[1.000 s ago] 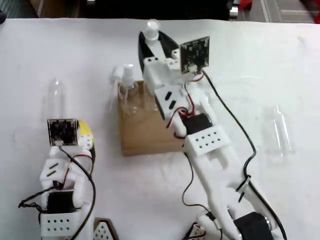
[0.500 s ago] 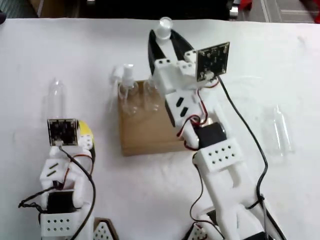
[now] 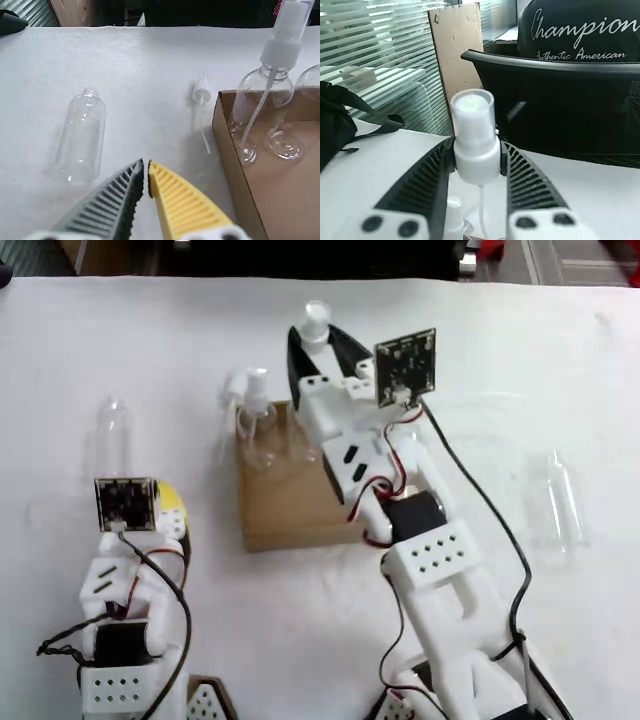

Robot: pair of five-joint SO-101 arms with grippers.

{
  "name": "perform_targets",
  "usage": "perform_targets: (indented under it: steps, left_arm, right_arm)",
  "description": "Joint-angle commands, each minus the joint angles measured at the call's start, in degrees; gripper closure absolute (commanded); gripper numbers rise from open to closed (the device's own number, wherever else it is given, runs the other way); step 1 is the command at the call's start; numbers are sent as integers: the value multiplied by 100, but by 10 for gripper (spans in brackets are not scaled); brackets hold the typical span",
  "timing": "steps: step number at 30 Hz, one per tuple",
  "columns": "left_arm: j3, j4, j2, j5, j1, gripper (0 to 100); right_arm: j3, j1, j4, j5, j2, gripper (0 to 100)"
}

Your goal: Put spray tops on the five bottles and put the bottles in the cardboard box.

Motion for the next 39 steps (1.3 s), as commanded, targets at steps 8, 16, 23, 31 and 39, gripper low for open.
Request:
perform_targets:
  steps: [8,16,23,31,39]
  left_arm:
    - [-316,-18,-22,9,101,976]
    - [-316,-9,-22,9,101,976]
    - [-334,-9,-22,9,101,976]
    - [-334,-9,-22,9,101,976]
    - [-334,-9,-22,9,101,976]
  right_arm:
    - [-88,-48,-180,-35,-189,982]
    - [-97,-13,-734,-26,400,982]
    - [-97,-22,-778,-26,549,982]
    - [-35,-13,-743,-9,558,982]
    - [290,-4,-778,18,558,982]
